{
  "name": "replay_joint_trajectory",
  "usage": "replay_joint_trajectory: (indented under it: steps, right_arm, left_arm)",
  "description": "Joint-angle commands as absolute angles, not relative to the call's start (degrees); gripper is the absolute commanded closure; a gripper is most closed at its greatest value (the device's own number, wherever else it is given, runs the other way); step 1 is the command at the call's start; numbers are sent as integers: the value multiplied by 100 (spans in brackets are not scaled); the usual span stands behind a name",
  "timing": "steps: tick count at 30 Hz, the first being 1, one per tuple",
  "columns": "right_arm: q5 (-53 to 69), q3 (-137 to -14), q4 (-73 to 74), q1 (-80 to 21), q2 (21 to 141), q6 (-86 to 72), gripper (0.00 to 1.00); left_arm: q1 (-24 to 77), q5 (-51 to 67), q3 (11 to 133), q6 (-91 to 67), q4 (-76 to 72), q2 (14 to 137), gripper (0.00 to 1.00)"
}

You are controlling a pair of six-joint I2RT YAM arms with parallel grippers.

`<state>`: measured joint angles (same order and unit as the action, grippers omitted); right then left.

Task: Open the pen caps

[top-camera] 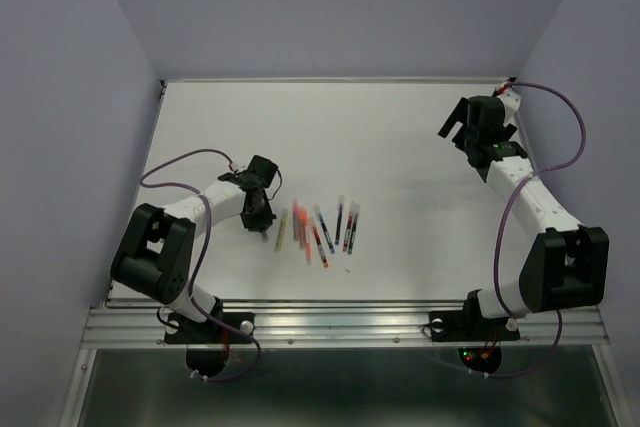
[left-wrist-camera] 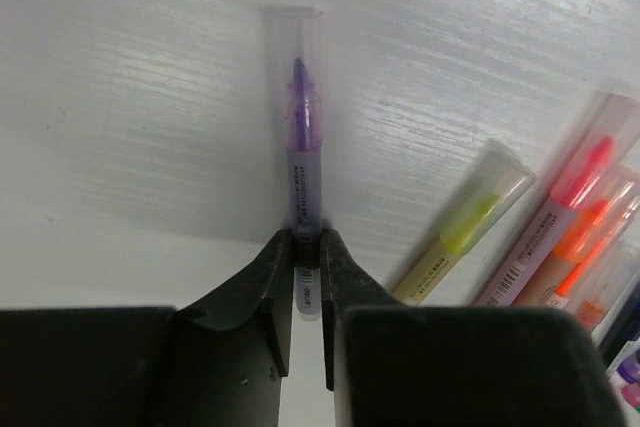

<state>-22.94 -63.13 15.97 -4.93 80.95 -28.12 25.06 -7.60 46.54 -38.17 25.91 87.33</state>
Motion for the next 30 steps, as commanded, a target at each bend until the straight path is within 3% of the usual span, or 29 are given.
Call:
replay_joint_trajectory:
  steps: [1, 3, 8, 12, 16, 21, 25, 30]
  right_arm:
    - [-2435, -6311, 1371, -492, 8025, -2716, 0]
    - [-2400, -6311, 1371, -492, 8016, -2698, 0]
    - [-1690, -6372, 1327, -492, 7998, -2356, 0]
    - [124, -6320, 985, -492, 7884, -2058, 0]
    - [2324, -5891, 169, -492, 7559, -1959, 0]
    - [5117, -5433, -2123, -492, 7444, -3047, 0]
    - [5809, -5317, -3680, -684, 7567, -4226, 0]
    - [5521, -5545, -3279, -1106, 7559, -3921, 0]
  left_arm:
    - [2531, -870, 4473, -3753, 2400, 9246, 85]
    - [2531, -923, 4517, -3718, 2408, 9272, 100]
    - [2531, -1616, 5114, -3578, 2619, 8914, 100]
    - [2540, -1732, 5694, -2983, 2199, 8140, 100]
    - [2645, -182, 5740, -1988, 848, 7270, 100]
    - [2943, 1817, 5441, -1486, -456, 6803, 100]
    - [3470, 2477, 5510, -1327, -1027, 6952, 100]
    - [3735, 2795, 5616, -1432, -1433, 7154, 100]
